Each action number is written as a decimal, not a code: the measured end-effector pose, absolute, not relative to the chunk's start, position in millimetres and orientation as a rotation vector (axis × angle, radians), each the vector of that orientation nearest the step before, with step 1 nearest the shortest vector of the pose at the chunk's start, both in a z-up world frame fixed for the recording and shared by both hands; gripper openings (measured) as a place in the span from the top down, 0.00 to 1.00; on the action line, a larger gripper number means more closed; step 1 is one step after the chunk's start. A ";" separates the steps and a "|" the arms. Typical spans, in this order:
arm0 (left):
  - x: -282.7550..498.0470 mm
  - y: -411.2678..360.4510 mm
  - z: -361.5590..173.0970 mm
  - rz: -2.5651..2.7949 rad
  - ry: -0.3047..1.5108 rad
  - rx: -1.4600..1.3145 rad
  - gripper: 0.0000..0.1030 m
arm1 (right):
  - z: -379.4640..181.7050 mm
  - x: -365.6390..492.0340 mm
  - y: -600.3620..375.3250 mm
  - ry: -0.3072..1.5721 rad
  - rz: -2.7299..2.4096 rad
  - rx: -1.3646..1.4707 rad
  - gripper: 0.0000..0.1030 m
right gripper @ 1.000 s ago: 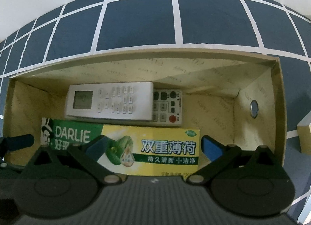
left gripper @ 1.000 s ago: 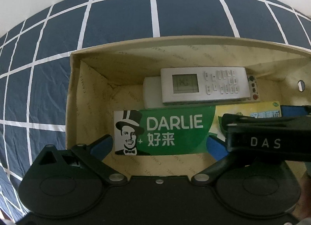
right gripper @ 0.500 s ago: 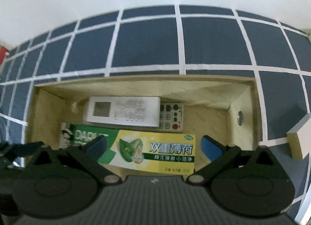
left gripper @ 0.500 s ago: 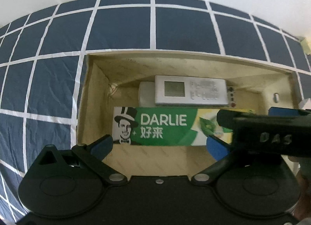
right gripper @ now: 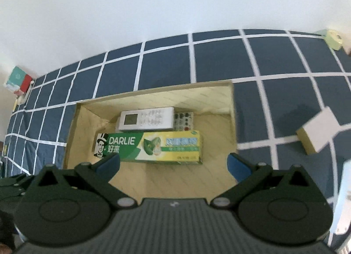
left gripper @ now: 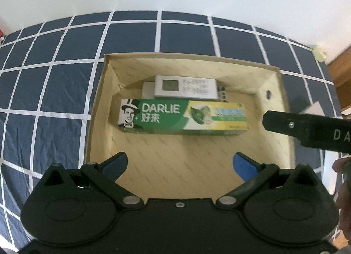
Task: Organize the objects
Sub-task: 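Move the right gripper out of the box toward the small white LCD remote, then close the right gripper on the small white LCD remote, then lift the small white LCD remote with the right gripper, then carry the LCD remote with the right gripper over the cardboard box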
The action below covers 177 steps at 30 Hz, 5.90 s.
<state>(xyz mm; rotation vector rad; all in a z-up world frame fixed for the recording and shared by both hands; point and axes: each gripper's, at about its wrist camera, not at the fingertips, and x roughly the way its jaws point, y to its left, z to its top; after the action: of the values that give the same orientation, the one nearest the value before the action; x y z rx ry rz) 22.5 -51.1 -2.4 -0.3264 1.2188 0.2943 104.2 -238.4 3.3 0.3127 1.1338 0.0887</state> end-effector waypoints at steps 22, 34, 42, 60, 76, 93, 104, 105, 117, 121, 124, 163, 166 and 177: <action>-5.0 -156.8 27.3 0.248 1.166 -0.266 0.00 | 44.3 -6.6 -324.7 1.047 -0.026 0.386 0.00; 27.0 -242.7 11.5 0.254 1.184 -0.272 0.00 | 27.8 -37.5 -422.0 1.068 -0.047 0.387 0.00; 33.1 -303.1 -13.1 0.312 1.214 -0.302 0.00 | 8.9 -60.4 -487.8 1.131 -0.012 0.331 0.00; -15.1 -371.0 -28.6 0.411 1.221 -0.343 0.00 | 6.3 -126.8 -530.7 1.175 0.113 0.259 0.00; -44.9 -420.3 -46.6 0.463 1.224 -0.419 0.00 | -18.3 -175.9 -551.4 1.237 0.101 0.175 0.00; -32.8 -515.0 -121.4 0.628 1.250 -0.704 0.00 | -87.8 -140.6 -614.2 1.343 0.261 0.094 0.00; -19.4 -537.0 -152.0 0.657 1.237 -0.833 0.00 | -125.6 -120.6 -601.8 1.412 0.377 0.028 0.01; -18.0 -537.7 -154.3 0.656 1.236 -0.845 0.00 | -128.5 -118.9 -600.8 1.418 0.385 0.022 0.01; -2.5 -541.4 -159.7 0.663 1.241 -0.870 0.00 | -145.4 -105.9 -592.7 1.465 0.482 -0.053 0.15; 1.0 -542.5 -160.4 0.667 1.243 -0.890 0.02 | -146.5 -103.5 -592.2 1.472 0.506 -0.069 0.22; 3.8 -542.7 -160.2 0.669 1.242 -0.897 0.03 | -149.0 -102.6 -592.0 1.492 0.523 -0.078 0.28; 17.0 -493.7 -81.0 0.682 1.186 -0.773 0.25 | -85.4 -79.7 -555.5 1.394 0.593 0.039 0.33; 18.0 -485.5 -67.0 0.688 1.164 -0.752 0.25 | -71.5 -74.7 -548.3 1.364 0.599 0.046 0.33; 21.7 -438.7 -34.3 0.654 1.101 -0.665 0.25 | -35.6 -51.7 -515.7 1.264 0.571 0.080 0.33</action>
<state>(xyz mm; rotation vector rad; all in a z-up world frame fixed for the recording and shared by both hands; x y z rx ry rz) 21.7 -438.7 -34.3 -0.6646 1.1008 0.6536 -51.7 -515.7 -35.6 0.0803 1.2635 0.5713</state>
